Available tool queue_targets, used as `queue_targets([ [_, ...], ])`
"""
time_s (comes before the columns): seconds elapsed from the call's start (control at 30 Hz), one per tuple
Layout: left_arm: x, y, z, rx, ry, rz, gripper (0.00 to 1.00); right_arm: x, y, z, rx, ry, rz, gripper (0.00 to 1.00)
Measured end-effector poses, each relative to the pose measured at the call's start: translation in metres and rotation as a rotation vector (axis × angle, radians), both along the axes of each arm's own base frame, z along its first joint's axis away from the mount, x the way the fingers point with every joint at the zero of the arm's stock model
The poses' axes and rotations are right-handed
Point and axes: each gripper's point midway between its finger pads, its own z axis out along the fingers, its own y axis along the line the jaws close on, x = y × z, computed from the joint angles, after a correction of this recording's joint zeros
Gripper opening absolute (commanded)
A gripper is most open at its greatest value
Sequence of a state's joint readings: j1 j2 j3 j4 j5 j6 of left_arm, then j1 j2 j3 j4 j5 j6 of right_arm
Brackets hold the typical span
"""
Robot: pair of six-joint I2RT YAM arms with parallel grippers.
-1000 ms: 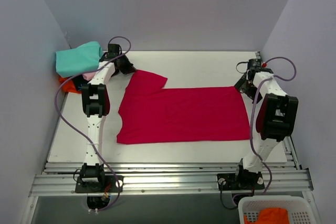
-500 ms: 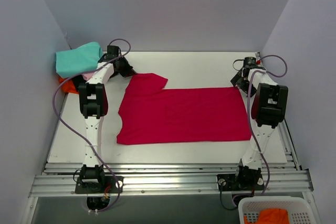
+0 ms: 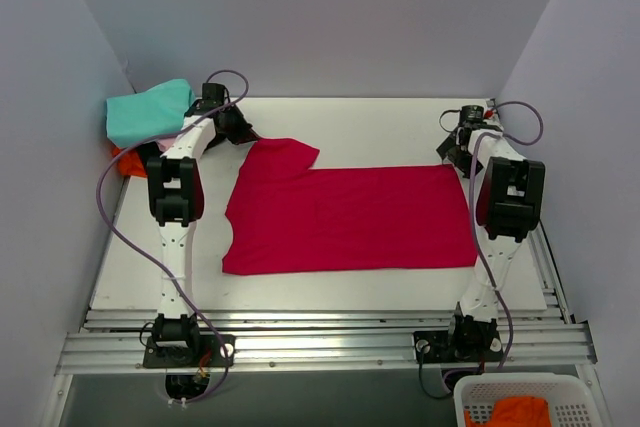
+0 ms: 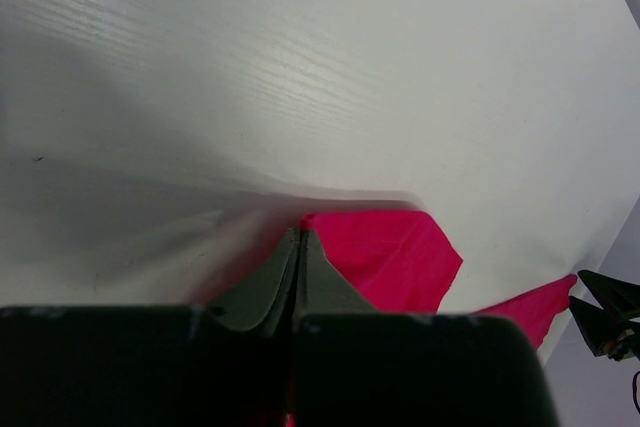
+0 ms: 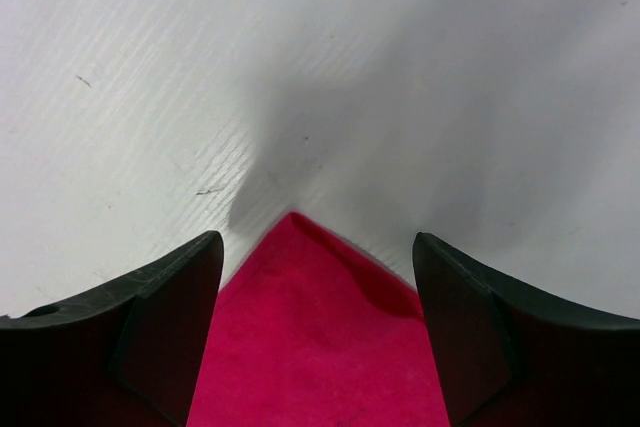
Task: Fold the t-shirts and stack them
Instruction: Fold the tshirt
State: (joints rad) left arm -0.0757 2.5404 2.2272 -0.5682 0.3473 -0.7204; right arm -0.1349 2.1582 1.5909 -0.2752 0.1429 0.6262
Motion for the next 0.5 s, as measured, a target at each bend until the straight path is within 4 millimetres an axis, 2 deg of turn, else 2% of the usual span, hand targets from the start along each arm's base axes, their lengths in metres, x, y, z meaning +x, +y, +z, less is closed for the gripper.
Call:
queue_targets([
  [0.1,-0.001,0.0,-0.001,0.001,0.004,0.0,0.02,0.003,0.008,0.0,0.003,-0.011,0.014,0.65],
  [0.13,-0.001,0.0,-0.002,0.001,0.006,0.0,0.02,0.005,0.011,0.0,0.004,-0.015,0.02,0.59],
  [0.2,-0.002,0.0,-0.004,0.001,0.01,0.0,0.02,0.007,0.02,0.0,0.011,-0.023,0.039,0.54],
  [0.33,-0.007,0.001,-0.007,0.002,0.025,0.0,0.02,0.01,0.033,-0.001,0.023,-0.031,0.063,0.32],
  [0.47,-0.013,0.001,-0.008,0.005,0.037,0.0,0.02,0.012,0.036,-0.003,0.028,-0.036,0.069,0.2],
  [0.5,-0.014,0.001,-0.007,0.004,0.039,-0.001,0.02,0.012,0.037,-0.004,0.028,-0.036,0.07,0.14],
])
